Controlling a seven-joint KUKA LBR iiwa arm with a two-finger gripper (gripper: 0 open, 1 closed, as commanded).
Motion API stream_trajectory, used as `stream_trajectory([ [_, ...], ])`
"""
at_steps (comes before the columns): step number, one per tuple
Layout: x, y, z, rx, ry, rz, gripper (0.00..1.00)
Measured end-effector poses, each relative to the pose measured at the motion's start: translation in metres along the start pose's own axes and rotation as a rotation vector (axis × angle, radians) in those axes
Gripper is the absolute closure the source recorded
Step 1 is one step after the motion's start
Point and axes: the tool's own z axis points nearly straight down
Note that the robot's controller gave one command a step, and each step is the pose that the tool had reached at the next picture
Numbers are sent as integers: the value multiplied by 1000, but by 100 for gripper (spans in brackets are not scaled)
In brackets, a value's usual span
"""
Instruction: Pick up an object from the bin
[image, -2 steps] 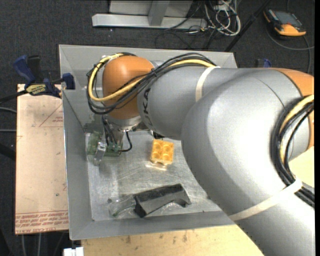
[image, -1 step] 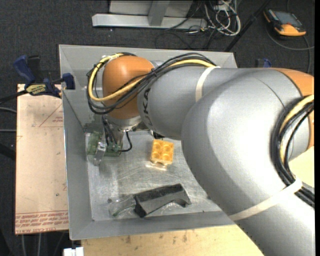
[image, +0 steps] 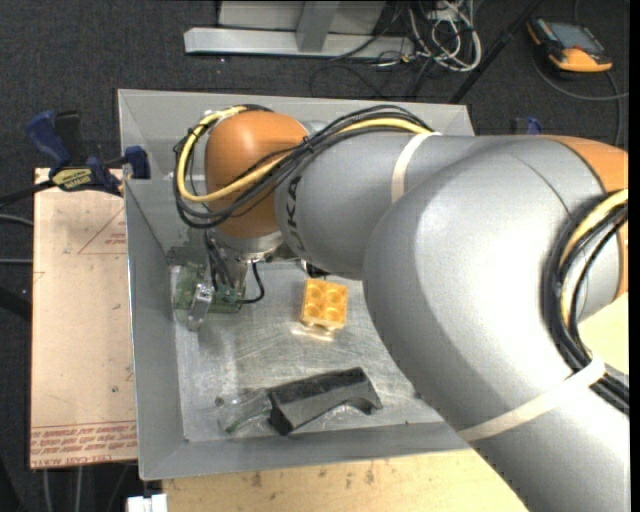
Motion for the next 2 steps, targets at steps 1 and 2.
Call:
stream_trajectory([
  [1,2,-2,-6,7,9,0,100],
  [2,3,-2,-25,9,14,0,100],
])
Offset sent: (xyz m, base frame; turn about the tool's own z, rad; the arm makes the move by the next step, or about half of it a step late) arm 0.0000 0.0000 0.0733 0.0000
